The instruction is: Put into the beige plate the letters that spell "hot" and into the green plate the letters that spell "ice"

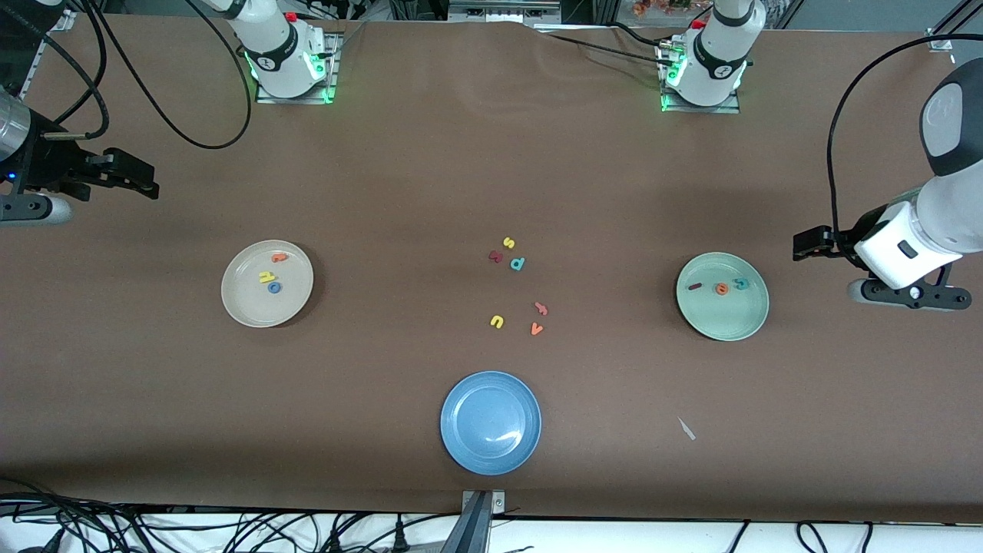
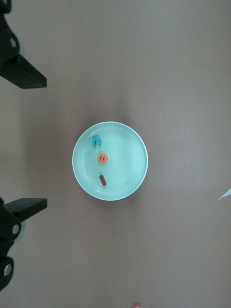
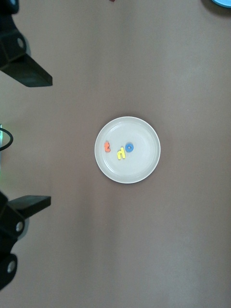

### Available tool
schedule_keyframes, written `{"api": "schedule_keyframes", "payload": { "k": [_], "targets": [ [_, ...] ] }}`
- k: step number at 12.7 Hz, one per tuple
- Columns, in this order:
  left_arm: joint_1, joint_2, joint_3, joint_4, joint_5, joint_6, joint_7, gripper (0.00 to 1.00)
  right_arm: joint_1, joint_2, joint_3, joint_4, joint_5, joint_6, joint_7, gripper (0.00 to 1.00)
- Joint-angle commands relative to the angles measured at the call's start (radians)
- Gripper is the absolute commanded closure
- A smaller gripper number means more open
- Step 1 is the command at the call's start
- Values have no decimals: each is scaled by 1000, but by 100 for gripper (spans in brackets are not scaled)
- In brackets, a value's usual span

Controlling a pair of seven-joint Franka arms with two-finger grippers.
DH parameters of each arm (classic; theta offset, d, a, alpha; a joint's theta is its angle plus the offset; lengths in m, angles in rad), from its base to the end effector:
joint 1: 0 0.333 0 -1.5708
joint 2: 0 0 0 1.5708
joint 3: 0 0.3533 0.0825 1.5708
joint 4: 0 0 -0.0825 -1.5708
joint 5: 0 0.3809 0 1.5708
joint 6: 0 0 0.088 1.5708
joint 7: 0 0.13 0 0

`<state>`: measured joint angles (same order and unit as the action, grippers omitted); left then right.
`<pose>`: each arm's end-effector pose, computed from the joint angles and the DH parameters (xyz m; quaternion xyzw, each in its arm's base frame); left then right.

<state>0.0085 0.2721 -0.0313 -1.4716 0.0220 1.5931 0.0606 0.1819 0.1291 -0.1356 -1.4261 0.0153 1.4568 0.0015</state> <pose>0.6313 -0.0092 0.5252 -0.9962 0.0424 0.0753 0.0053 0.5803 0.0347 0.6238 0.9986 0.0230 -0.0486 0.0022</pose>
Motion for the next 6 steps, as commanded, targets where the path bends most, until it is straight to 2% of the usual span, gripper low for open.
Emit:
{"api": "schedule_keyframes", "payload": {
  "k": [1, 6],
  "targets": [
    [1, -37, 7, -41, -28, 18, 16, 0, -2, 6, 2, 21, -11, -16, 11, 0],
    [11, -37, 7, -42, -30, -4, 21, 0, -4, 6, 1, 21, -11, -16, 11, 0]
  ]
}}
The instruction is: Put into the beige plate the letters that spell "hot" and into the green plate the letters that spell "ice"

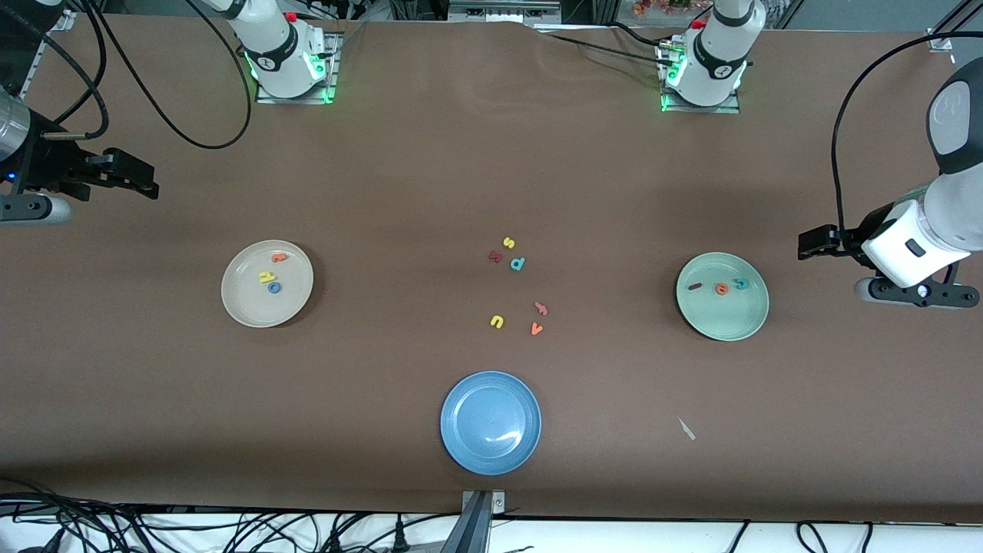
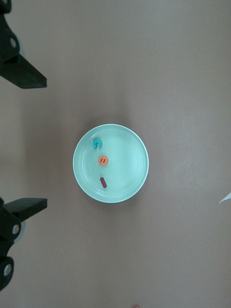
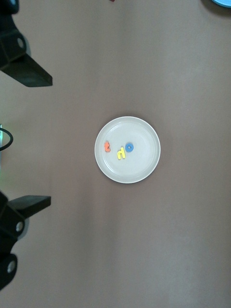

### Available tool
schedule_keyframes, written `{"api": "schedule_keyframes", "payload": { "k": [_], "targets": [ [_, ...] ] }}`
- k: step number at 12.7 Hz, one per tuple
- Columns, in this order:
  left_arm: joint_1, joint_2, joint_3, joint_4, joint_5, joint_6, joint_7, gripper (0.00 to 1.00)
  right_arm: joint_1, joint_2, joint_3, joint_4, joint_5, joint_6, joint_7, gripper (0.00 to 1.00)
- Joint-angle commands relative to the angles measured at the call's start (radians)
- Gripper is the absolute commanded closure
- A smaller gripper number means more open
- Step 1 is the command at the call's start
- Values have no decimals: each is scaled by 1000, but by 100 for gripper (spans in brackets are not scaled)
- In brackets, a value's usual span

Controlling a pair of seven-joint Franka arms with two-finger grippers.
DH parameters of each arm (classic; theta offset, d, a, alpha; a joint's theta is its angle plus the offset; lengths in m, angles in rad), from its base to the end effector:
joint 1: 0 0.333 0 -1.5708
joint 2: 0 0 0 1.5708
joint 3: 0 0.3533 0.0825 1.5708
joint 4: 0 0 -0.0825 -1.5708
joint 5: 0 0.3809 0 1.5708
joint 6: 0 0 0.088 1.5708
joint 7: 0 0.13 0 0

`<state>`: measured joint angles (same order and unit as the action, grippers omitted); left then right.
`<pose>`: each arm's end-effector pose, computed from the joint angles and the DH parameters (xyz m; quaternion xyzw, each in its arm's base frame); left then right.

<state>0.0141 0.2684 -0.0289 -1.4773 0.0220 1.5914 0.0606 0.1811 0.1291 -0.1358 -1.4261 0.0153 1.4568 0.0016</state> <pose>0.6296 -0.0044 0.5248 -0.9963 0.0384 0.0772 0.0053 0.5804 0.0342 0.6238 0.9986 0.0225 -0.0486 0.0022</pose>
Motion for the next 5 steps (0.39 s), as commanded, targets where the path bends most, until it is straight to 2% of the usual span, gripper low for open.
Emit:
{"api": "schedule_keyframes", "payload": {
  "k": [1, 5],
  "targets": [
    [6, -34, 4, -37, -30, -4, 21, 0, -3, 6, 1, 21, -9, -16, 11, 0],
    [10, -34, 4, -37, -28, -7, 21, 0, -3, 6, 1, 21, -9, -15, 11, 0]
  ]
}}
